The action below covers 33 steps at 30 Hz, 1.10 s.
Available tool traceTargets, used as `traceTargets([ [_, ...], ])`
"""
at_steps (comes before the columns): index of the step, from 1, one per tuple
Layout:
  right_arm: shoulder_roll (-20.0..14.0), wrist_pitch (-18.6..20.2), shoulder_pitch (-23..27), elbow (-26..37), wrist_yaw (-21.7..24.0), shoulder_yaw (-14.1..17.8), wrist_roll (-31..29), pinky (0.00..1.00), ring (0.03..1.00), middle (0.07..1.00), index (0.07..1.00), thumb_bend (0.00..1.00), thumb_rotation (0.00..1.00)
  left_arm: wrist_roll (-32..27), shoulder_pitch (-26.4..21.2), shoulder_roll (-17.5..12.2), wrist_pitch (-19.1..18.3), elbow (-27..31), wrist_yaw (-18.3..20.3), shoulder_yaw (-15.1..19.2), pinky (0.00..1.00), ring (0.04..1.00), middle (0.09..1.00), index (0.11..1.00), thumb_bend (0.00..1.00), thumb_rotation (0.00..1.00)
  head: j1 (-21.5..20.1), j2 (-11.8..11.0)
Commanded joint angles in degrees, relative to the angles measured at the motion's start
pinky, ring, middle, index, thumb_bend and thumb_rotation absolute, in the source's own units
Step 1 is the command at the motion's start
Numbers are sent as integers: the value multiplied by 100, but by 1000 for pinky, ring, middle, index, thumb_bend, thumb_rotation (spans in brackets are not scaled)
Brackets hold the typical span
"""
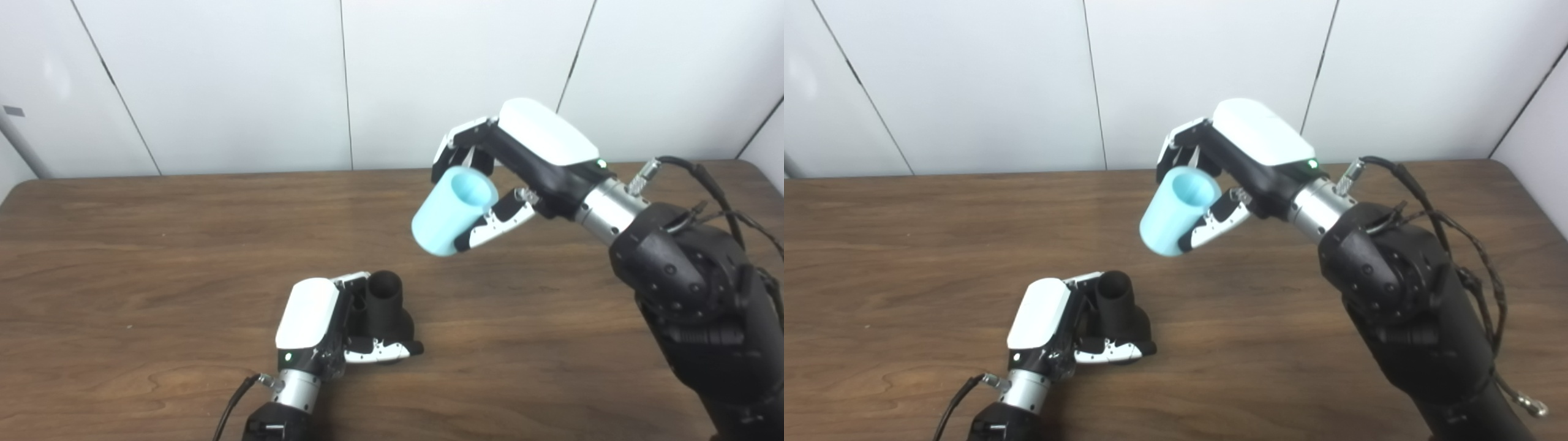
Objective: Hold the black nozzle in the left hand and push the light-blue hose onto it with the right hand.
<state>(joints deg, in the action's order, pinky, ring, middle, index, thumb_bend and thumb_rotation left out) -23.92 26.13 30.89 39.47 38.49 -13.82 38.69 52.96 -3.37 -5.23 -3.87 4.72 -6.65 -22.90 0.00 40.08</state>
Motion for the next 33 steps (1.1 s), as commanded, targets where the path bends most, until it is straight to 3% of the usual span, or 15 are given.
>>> traceTargets([
  [1,193,71,188,303,217,115,59,352,384,504,517,515,0,135,254,4,-267,-291,307,-177,477,524,492,486,522,0,78,27],
  [6,583,75,226,587,882,170,243,351,387,499,527,515,0,187,255,51,-318,-312,288,-204,475,523,489,488,523,0,193,71],
  [10,658,71,222,705,1179,182,401,343,378,490,541,513,0,221,253,90,-374,-303,284,-228,472,526,502,482,522,0,251,114],
  [22,606,-193,33,439,899,175,224,321,364,487,548,510,0,269,251,115,-504,-223,278,-306,459,518,497,485,523,0,321,196],
  [33,567,-372,175,468,740,197,345,347,384,497,519,516,0,246,250,103,-529,-199,293,-328,461,512,491,486,523,0,275,241],
])
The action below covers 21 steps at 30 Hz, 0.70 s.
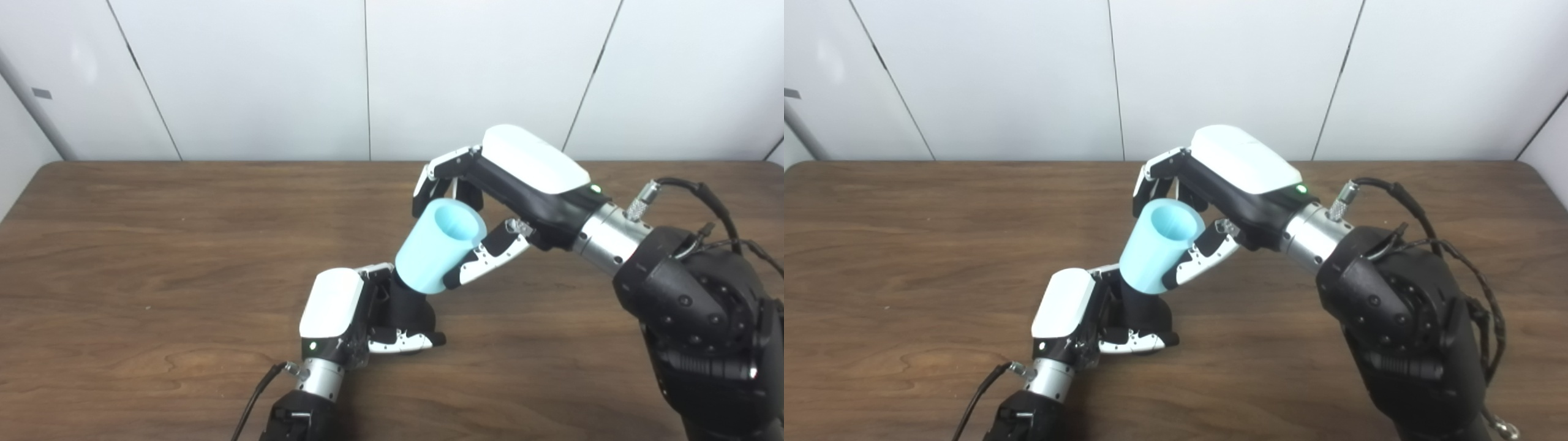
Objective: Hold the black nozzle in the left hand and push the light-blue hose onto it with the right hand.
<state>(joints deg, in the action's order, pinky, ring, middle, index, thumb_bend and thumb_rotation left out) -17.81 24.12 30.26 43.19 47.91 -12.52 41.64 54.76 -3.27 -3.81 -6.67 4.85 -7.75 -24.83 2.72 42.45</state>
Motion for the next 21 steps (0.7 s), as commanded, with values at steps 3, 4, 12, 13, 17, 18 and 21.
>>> traceTargets([
  [3,-61,-243,236,56,-225,8,175,355,389,496,517,516,0,62,237,-40,-271,-192,430,-138,441,498,472,492,524,0,-6,30],
  [4,-63,-255,234,35,-220,-6,211,349,383,496,526,515,0,63,235,-43,-282,-186,436,-140,446,502,478,490,524,0,-6,30],
  [12,-94,-385,136,-152,-258,-24,304,326,367,493,544,511,0,44,236,-66,-341,-146,456,-175,463,514,492,487,523,0,-6,30],
  [13,-105,-409,122,-179,-259,-36,307,321,364,489,547,510,0,37,234,-69,-341,-140,455,-180,458,509,486,488,523,0,-6,30],
  [17,-114,-489,64,-279,-304,-52,239,324,364,486,550,510,0,56,216,-89,-322,-142,423,-202,460,510,486,488,524,0,-6,30],
  [18,-108,-495,53,-310,-299,-54,223,323,364,487,549,510,0,57,210,-95,-315,-143,414,-204,458,508,484,489,524,0,-29,75],
  [21,-65,-508,4,-386,-322,-50,193,298,353,481,551,509,0,47,202,-96,-339,-126,441,-199,456,507,471,493,524,0,-40,78],
])
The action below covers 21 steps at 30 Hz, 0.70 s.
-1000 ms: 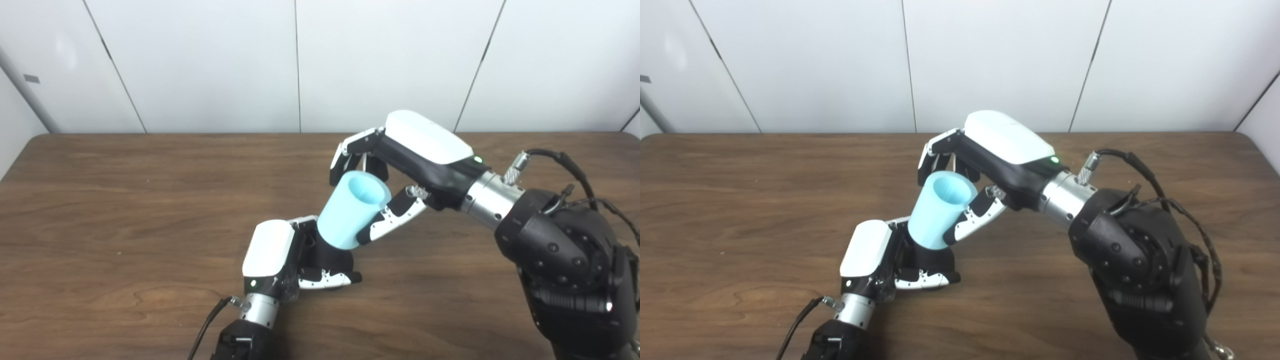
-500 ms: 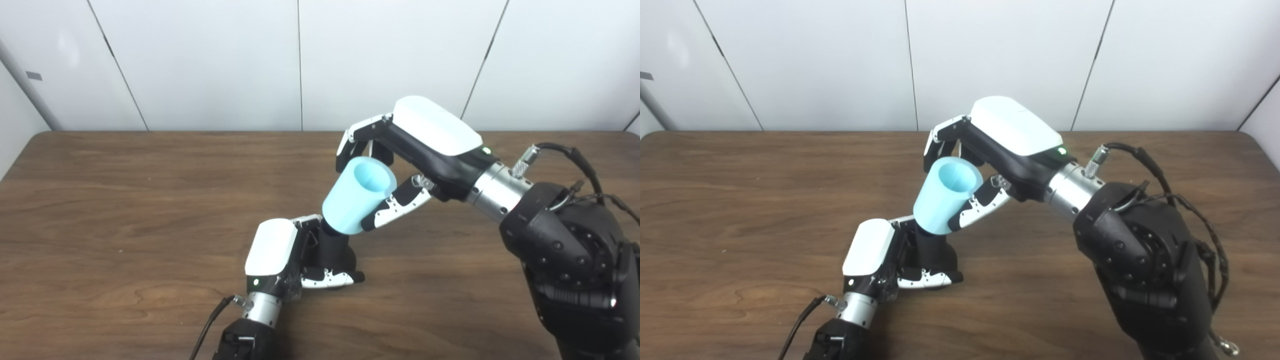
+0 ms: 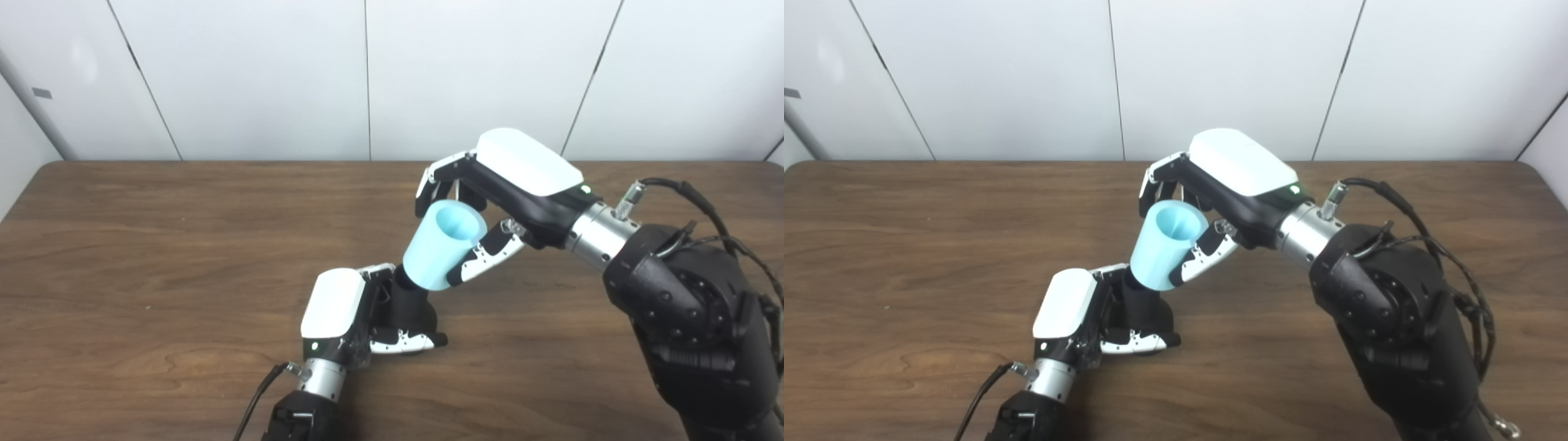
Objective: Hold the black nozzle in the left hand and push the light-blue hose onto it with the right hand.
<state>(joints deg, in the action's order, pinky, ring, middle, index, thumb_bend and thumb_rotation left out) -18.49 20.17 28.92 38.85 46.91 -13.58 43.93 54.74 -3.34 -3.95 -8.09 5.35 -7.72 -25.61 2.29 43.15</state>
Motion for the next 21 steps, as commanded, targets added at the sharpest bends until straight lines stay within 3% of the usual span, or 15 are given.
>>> traceTargets([
  [1,15,-138,115,19,-245,44,-39,290,351,480,552,509,0,46,210,-82,-200,-174,442,-120,458,509,472,493,524,0,0,-4],
  [14,141,-666,-160,-356,-936,-9,-102,280,349,478,555,508,0,32,202,-95,-217,-134,496,-121,442,496,472,492,524,0,19,-8],
  [21,219,-601,-160,-426,-1097,62,-152,314,360,481,556,509,0,67,194,-110,-216,-73,531,-136,473,521,488,488,523,0,70,18],
])
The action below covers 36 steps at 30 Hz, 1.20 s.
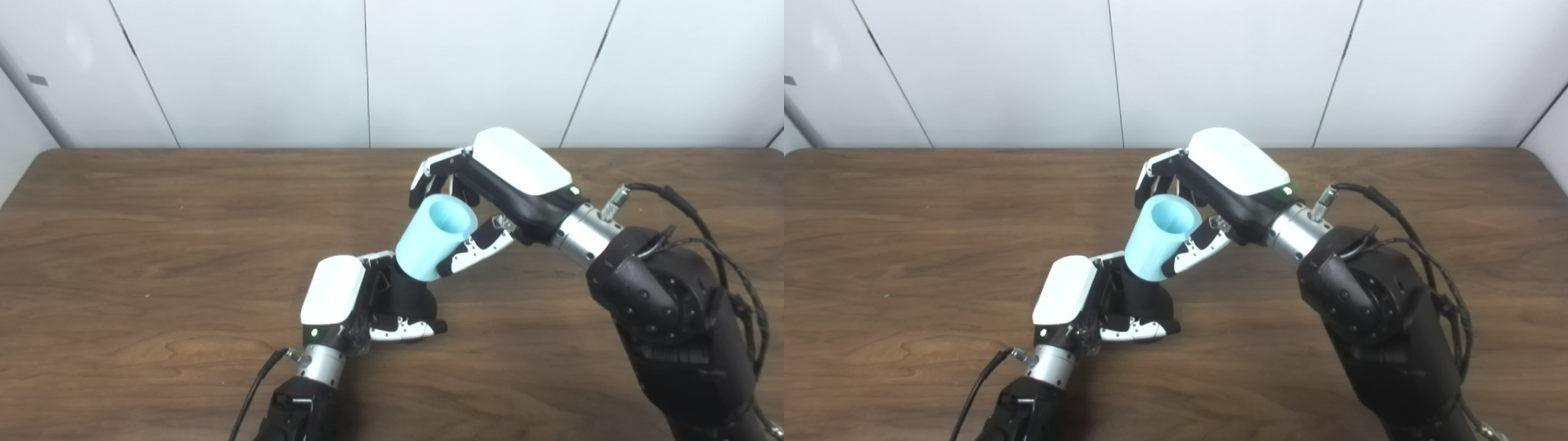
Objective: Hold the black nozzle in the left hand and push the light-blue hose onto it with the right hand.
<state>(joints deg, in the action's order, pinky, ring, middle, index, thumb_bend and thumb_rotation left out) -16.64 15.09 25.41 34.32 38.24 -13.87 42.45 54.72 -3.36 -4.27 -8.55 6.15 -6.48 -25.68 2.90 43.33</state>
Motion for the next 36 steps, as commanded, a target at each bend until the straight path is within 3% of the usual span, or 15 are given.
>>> traceTargets([
  [1,38,-100,200,22,-248,89,5,313,359,480,557,509,0,65,199,-77,-172,-146,417,-132,479,527,495,485,522,0,5,15],
  [12,-24,-77,216,56,-199,101,-41,315,361,482,555,509,0,90,207,-33,-230,-131,449,-197,470,525,498,484,522,0,35,85],
  [20,-133,89,189,201,113,44,-99,303,359,488,551,509,0,98,214,-33,-314,-60,447,-257,456,509,477,491,524,0,61,178],
  [36,-302,411,514,165,429,89,-230,328,368,486,547,511,0,82,222,48,-373,-91,440,-263,446,506,476,490,524,0,85,234],
])
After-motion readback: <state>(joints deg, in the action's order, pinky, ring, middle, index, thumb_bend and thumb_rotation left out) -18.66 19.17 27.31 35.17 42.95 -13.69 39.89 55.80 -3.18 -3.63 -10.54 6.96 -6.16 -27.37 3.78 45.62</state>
